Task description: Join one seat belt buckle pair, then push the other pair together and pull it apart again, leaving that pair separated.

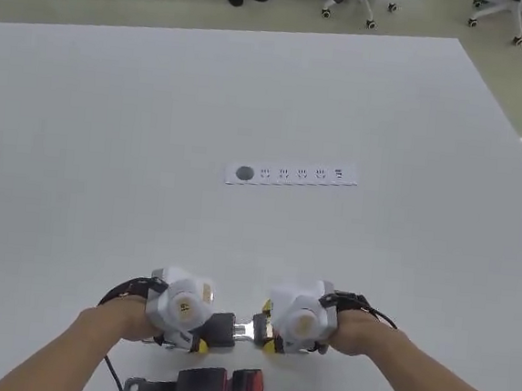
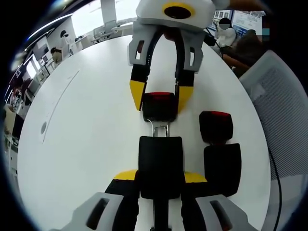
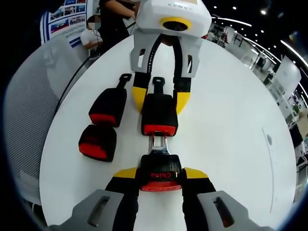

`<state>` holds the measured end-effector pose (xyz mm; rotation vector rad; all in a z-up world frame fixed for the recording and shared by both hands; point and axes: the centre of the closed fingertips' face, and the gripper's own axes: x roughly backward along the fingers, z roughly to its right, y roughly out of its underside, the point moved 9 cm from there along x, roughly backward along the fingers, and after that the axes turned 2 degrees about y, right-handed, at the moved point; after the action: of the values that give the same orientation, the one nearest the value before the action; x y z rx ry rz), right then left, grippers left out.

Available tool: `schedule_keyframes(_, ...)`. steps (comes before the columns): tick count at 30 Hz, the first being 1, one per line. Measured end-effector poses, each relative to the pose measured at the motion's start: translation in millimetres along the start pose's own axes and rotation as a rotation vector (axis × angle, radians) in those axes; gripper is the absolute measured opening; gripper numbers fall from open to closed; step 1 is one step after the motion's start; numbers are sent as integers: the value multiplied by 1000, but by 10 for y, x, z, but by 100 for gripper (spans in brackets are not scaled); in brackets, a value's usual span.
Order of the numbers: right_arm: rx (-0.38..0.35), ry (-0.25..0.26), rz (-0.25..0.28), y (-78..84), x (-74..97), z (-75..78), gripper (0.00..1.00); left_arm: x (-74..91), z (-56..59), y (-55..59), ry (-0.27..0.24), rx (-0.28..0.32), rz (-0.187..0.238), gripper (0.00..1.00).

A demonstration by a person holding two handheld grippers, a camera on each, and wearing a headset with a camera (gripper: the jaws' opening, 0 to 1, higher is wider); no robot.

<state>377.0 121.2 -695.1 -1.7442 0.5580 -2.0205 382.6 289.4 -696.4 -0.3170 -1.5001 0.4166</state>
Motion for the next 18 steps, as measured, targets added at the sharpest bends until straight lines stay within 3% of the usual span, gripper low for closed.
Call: schedule_keyframes(18, 7, -6, -36, 121, 65, 26, 31, 23, 3, -10, 0, 1, 8, 34)
